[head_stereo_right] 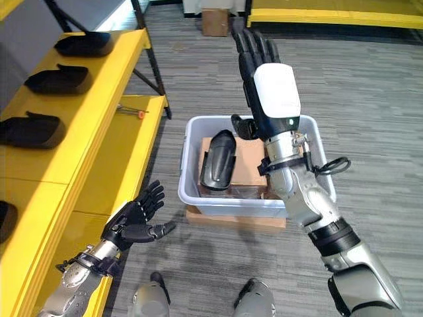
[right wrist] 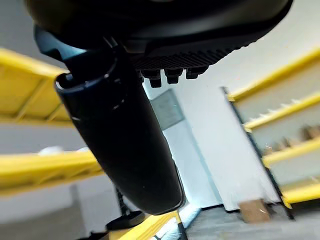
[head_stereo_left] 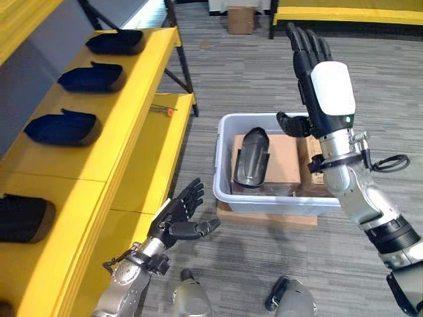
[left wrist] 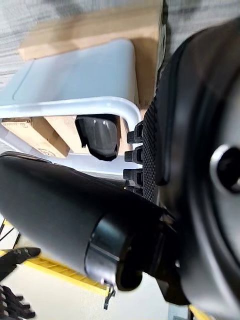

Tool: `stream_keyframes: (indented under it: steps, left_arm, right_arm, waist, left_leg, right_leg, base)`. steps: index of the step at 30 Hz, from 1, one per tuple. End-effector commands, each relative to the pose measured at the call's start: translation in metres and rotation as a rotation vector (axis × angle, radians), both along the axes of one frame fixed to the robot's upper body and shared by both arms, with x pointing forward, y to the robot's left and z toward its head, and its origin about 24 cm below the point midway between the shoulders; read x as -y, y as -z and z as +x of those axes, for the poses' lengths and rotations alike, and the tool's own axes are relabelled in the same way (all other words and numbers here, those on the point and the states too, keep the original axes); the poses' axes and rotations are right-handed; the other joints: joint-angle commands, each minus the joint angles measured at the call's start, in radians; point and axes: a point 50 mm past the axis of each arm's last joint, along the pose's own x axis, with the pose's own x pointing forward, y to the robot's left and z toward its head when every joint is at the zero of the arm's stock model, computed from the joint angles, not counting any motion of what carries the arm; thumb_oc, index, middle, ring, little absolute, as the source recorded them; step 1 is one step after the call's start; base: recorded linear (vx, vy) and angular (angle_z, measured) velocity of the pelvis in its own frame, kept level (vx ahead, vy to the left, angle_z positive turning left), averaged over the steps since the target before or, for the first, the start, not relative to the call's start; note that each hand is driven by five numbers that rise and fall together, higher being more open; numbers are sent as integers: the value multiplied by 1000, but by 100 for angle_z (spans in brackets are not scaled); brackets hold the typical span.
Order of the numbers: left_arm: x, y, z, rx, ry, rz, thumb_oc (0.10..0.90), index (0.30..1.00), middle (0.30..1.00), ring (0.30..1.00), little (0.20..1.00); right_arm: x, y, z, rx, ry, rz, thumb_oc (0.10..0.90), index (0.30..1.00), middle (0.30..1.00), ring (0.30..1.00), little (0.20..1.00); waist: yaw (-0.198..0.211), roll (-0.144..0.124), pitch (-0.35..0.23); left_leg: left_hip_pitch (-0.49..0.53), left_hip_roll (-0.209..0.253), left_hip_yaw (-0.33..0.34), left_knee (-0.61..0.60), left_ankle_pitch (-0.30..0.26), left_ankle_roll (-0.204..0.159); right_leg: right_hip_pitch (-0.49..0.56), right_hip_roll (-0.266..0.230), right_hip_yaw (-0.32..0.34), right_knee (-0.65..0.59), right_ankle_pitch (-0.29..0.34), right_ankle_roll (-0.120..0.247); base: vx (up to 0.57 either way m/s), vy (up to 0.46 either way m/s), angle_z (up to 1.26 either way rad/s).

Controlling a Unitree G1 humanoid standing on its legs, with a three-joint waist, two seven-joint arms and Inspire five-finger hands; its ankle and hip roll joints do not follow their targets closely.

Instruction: Move parts from the plastic box to the shelf.

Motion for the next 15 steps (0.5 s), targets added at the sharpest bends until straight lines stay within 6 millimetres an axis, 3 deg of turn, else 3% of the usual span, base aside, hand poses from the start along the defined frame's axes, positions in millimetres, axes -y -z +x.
stream_keyframes:
  steps: [1,5,7,9,15]
  left_arm:
    - [12,-33,1,161,119,-84,900,1000,1000,1000,1000]
    - [21,-32,2,150,172,-103,900,1000,1000,1000,1000]
    - [25,-37,4,165,223,-104,900,1000,1000,1000,1000]
    - [25,-44,8,181,251,-105,900,1000,1000,1000,1000]
    - [23,-51,11,227,231,-92,900,1000,1000,1000,1000]
  right_arm:
    - [-24,-60,-8,284,-103,-113,900,1000,1000,1000,1000]
    - [-25,-66,-5,334,-150,-194,900,1000,1000,1000,1000]
    - [-10,-68,7,327,-81,-244,900,1000,1000,1000,1000]
    - [12,-71,19,338,2,-411,900,1000,1000,1000,1000]
    - [31,-85,23,310,69,-562,900,1000,1000,1000,1000]
  waist:
    - [42,-3,-30]
    - [57,3,-10]
    - [69,5,4]
    - [86,6,35]
    - [96,-7,97]
  left_leg:
    - [-86,-14,-97,18,-4,65]
    - [-107,-9,-114,33,1,61]
    - [-130,-15,-124,43,-3,63]
    - [-179,-20,-142,61,-1,59]
    - [-244,-32,-175,94,-8,42]
  right_leg:
    - [52,2,35,22,-71,38]
    - [42,5,30,57,-88,25]
    - [20,5,30,81,-98,20]
    - [-23,6,22,121,-113,14]
    - [-89,19,18,188,-151,8]
  base:
    - [46,-19,9]
    - [80,-26,10]
    - [-12,-65,15]
    - [-88,-102,16]
    - [-11,-57,12]
